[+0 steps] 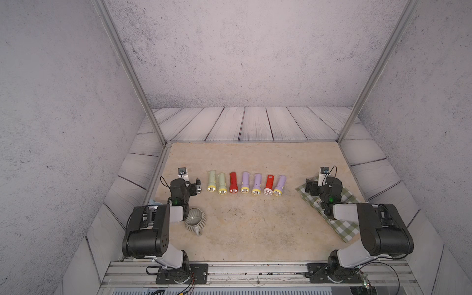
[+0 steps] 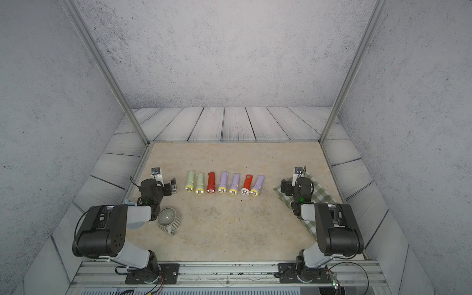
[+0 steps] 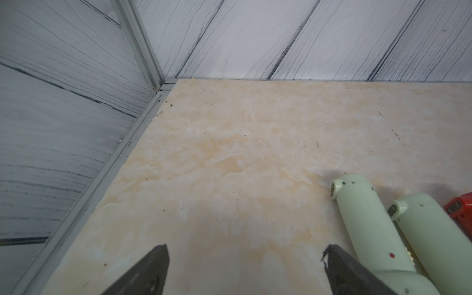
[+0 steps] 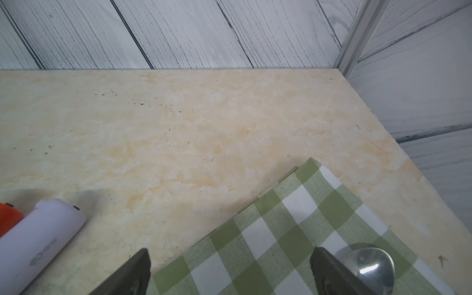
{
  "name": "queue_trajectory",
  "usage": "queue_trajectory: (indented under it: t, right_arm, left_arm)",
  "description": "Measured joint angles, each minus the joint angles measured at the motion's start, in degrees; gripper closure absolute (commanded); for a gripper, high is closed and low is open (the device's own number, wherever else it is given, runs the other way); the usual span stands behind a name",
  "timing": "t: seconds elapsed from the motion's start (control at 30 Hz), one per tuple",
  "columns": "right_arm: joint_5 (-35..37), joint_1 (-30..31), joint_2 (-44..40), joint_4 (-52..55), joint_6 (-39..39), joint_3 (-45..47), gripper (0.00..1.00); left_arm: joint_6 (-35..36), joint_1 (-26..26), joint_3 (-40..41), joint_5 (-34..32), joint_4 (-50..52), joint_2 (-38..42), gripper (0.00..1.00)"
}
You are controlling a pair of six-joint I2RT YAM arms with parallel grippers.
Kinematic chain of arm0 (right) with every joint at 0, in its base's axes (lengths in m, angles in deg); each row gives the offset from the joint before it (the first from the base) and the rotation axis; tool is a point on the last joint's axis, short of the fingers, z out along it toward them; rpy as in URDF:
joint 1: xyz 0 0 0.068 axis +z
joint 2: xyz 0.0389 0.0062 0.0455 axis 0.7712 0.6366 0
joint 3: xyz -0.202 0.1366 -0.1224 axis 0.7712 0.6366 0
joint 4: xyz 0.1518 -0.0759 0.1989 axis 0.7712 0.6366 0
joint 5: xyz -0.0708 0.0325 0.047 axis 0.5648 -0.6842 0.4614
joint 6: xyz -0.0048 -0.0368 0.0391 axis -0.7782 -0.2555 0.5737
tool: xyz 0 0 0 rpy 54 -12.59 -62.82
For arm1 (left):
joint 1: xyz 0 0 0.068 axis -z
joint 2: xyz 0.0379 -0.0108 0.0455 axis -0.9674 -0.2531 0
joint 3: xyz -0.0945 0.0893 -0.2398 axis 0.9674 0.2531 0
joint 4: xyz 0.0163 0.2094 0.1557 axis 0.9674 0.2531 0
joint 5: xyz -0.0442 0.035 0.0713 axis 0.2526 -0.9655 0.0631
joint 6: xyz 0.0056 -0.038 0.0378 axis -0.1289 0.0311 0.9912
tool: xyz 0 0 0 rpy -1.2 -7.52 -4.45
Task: Close the plug at the bottom of the flashlight
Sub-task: Reset both arms
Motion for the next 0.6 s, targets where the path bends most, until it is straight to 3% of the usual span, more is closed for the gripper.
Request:
queue_trajectory:
  t: [0.6]
  right_arm:
    - [0.3,0.4,0.0,0.0,0.0,0.0,0.01]
  left_arm:
    - [0.0,0.0,-0.5,0.0,1.5,0.1,0.02]
